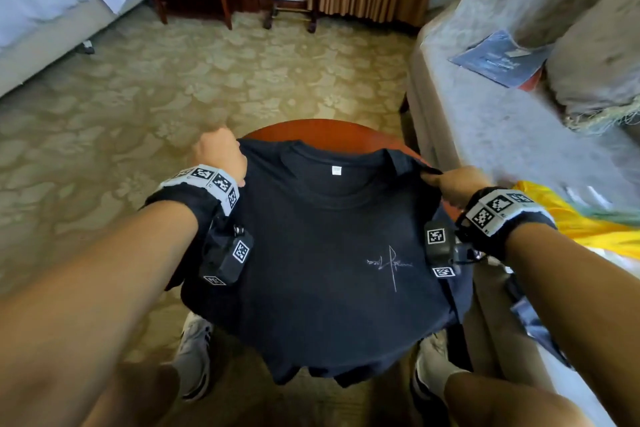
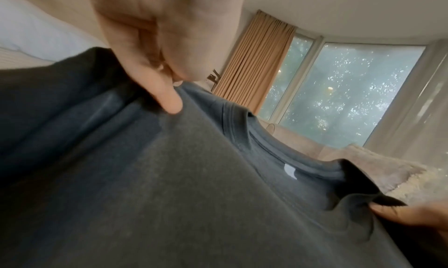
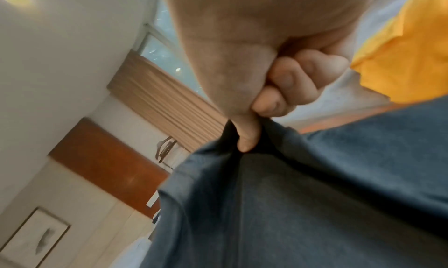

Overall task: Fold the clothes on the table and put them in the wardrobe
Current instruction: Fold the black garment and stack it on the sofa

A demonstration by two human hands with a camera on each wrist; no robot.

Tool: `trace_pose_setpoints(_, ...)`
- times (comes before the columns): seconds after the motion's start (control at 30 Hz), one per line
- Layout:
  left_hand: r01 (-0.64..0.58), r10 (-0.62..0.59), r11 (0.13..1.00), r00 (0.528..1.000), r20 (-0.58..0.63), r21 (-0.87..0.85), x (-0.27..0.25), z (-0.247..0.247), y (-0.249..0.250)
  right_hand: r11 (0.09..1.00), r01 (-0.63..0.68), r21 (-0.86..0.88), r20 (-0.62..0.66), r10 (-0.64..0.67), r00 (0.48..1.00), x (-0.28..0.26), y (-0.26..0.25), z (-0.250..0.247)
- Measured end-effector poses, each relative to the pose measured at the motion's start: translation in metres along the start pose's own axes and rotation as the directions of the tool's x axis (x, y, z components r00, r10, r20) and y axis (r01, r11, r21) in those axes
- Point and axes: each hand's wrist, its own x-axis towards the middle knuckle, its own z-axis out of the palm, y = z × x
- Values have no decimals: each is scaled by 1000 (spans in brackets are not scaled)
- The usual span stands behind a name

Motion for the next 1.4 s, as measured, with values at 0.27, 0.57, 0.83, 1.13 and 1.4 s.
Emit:
trace_pose_setpoints(0.27, 50, -58, 992, 996, -67, -118, 14, 50, 2, 999, -32, -18, -84, 31, 996, 28, -3, 29)
trace_pose_setpoints(0.57, -229, 290, 919, 945, 155, -322, 24, 65, -11, 901, 260, 348, -35, -264, 964, 30, -25, 64)
trace_pose_setpoints(0.83, -385, 287, 918, 812, 508, 96, 22, 82, -14, 888, 416, 195, 79, -437, 896, -7, -44, 88)
trace_pose_setpoints(1.13, -338, 166, 928, 748, 643, 153, 45, 79, -10, 927, 243, -287, 292, -157, 943, 20, -33, 84)
trace_pose_setpoints(1.4, -324, 159, 933, 761, 629, 157, 94, 91, 5, 941, 239, -241, 305, -160, 939, 68, -62, 87)
